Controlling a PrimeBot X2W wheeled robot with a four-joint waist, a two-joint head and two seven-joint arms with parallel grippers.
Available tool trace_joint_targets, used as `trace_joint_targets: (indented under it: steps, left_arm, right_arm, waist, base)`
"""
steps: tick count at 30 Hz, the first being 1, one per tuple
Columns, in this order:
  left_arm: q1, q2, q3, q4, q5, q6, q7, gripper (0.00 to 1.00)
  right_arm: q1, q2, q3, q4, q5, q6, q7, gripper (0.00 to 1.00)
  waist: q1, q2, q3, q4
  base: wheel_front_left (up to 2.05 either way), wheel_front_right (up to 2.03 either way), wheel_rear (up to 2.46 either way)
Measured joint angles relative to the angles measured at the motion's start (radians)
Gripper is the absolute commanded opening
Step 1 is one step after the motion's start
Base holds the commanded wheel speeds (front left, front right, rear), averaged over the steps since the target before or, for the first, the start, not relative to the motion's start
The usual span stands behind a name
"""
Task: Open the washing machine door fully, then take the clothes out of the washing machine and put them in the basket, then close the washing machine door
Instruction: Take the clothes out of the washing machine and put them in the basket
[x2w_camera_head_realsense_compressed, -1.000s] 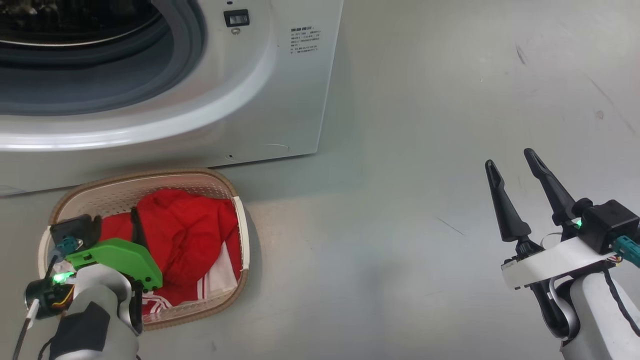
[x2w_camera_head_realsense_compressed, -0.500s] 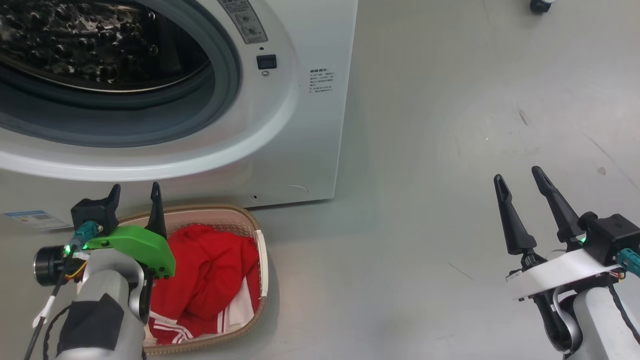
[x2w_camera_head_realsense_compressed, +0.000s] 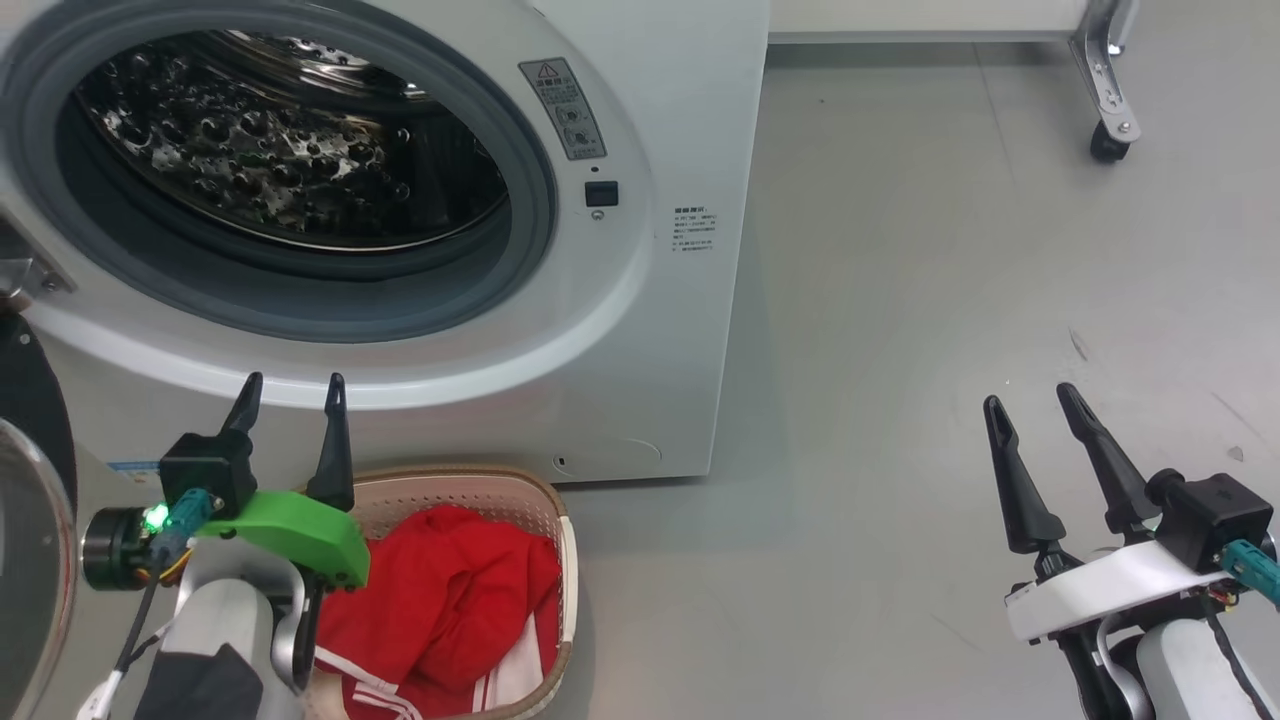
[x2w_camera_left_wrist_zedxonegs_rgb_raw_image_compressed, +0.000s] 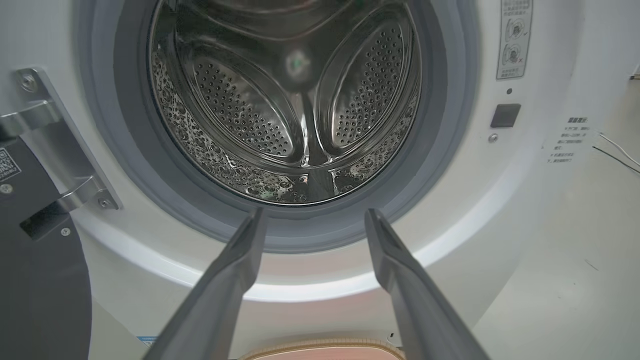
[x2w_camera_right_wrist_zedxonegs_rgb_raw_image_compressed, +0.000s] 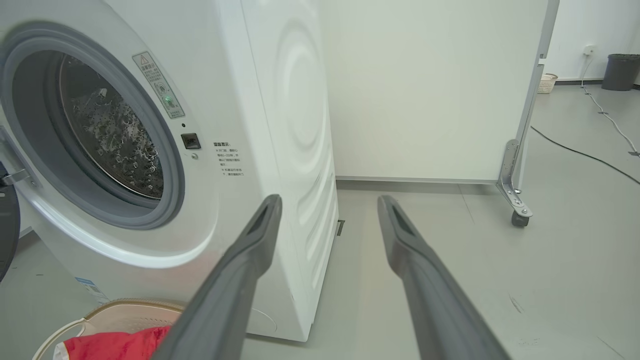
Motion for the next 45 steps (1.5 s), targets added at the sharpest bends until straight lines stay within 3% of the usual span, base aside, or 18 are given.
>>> trace_joint_targets:
  steps: [19,45]
  left_arm:
    - [0.216,-0.002,-0.008,-0.219,-0.019,-0.007,-0.001,1.00]
    - [0.333,-0.002,-0.047,-0.320,-0.046,0.007,-0.001,1.00]
  right_arm:
    - [0.066,0.031,0.014,-0.006,-0.006,0.000,0.000,1.00]
    - [0.088,0.033,0.022,-0.014,-0.021,0.000,0.000,1.00]
  waist:
    - [0.0000,0.0000,-0.104,0.030]
    - [0.0000,0.0000,-0.120,0.013]
  base:
    - [0.00,0.00,0.00]
    - [0.00,0.00,0.00]
